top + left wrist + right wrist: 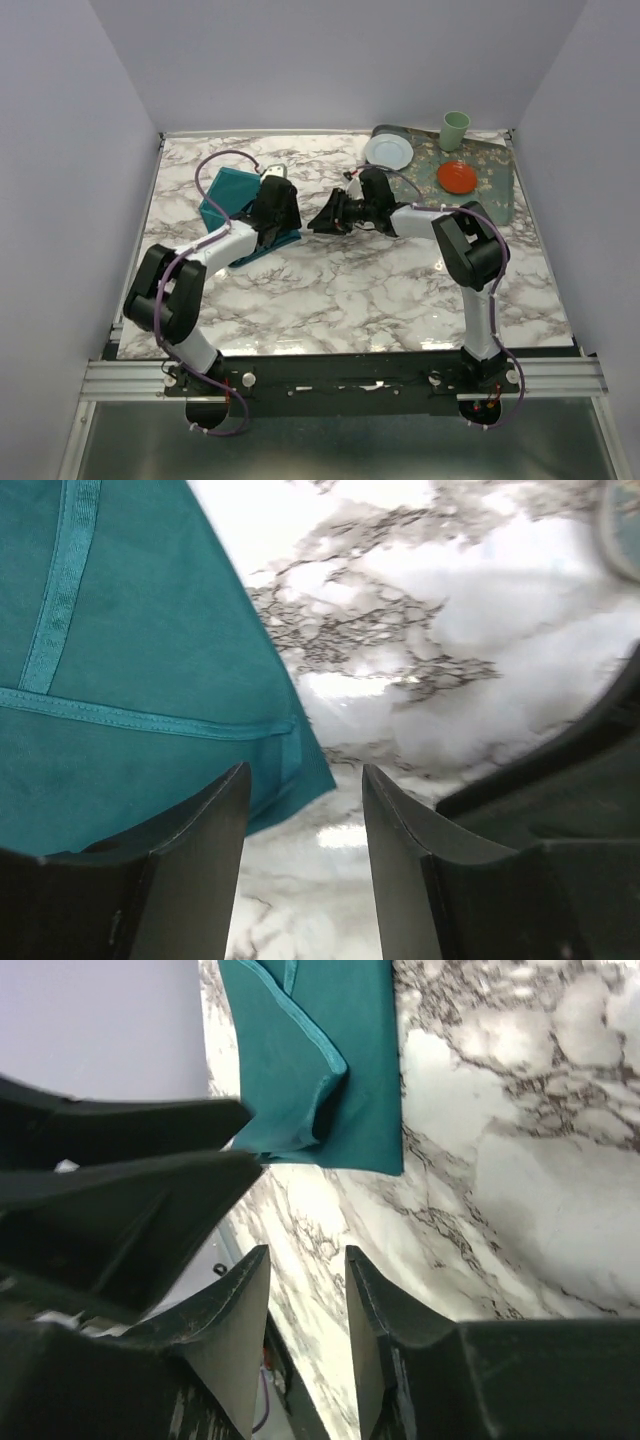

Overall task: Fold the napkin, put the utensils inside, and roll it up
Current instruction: Fold the napkin

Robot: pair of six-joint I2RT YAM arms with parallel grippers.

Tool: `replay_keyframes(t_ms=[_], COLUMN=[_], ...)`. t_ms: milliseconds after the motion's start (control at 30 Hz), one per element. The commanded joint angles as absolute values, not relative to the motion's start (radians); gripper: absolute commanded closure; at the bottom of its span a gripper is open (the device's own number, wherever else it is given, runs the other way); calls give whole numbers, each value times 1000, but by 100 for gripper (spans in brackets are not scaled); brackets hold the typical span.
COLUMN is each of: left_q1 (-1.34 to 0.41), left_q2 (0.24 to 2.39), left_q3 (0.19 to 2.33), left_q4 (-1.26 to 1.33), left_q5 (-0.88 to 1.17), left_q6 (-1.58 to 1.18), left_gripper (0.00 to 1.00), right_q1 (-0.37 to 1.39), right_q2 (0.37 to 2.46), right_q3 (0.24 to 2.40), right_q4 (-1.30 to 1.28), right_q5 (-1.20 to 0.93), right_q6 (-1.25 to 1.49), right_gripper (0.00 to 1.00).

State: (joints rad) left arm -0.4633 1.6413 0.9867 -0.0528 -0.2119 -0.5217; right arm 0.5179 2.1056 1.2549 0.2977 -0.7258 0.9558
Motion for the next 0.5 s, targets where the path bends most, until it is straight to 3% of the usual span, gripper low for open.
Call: replay_keyframes(t_ms=[0,33,133,300,367,467], left_q1=[-410,-394,-280,-103,-91,-94], left_q2=[1444,1422,1361,1438,1511,1597], left_q3=[1014,1019,959,851,922,963], left_q4=[-141,-178,-251,-75,-119,-98], left_q5=[-83,-72,0,396,413,433], left_q6=[-577,-583,-606,-620,-589,-535], left_gripper=[42,42,44,58,71,76], right_q1=[520,520,522,548,554,557], right_q2=[2091,2118,2154,2235,2227,2206], right_q3=[1353,1377,1442,1555,1549,1511], right_q4=[161,132,94,83,83,83], right_q5=[-716,-725,-744,-775,-756,-733], right_q6=[760,723,692,709,729,738], right_gripper=[47,40,34,34,34,34])
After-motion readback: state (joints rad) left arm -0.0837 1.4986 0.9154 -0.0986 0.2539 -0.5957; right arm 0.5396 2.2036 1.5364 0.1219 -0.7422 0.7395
